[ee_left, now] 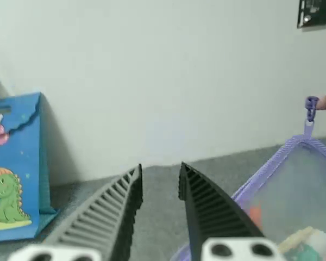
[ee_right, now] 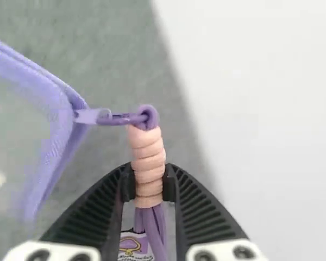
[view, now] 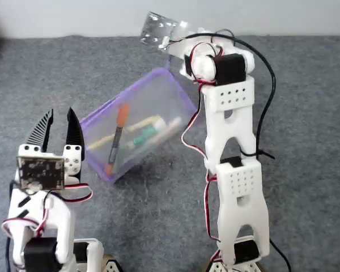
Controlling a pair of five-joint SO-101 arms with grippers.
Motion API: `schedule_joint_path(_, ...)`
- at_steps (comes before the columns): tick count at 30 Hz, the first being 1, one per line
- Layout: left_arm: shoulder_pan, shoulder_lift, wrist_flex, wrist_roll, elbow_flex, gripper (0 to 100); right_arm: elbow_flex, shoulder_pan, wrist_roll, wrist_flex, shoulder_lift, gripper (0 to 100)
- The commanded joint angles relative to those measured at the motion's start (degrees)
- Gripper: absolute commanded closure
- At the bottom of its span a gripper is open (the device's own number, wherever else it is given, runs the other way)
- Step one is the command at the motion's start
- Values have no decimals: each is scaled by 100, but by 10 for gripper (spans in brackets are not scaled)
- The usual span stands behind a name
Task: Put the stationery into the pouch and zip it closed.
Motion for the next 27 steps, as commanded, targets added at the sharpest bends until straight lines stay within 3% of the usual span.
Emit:
schedule_joint_path(1,-26,-53,35,70,-532,893,-299,-233,510,-418,-963,991)
schedule_joint_path(6,-26,-53,35,35,-989,893,-299,-637,1134,-884,-1525,991)
schedule_joint_path(12,18,-53,343,35,-1437,888,-273,-1156,1714,-382,-2097,991)
schedule_joint_path(21,44,-44,527,70,-1481,885,-299,-1578,1741,585,-2431,991)
schedule_joint_path(27,290,-53,563,431,-1411,781,-299,-1657,1749,523,-2440,991)
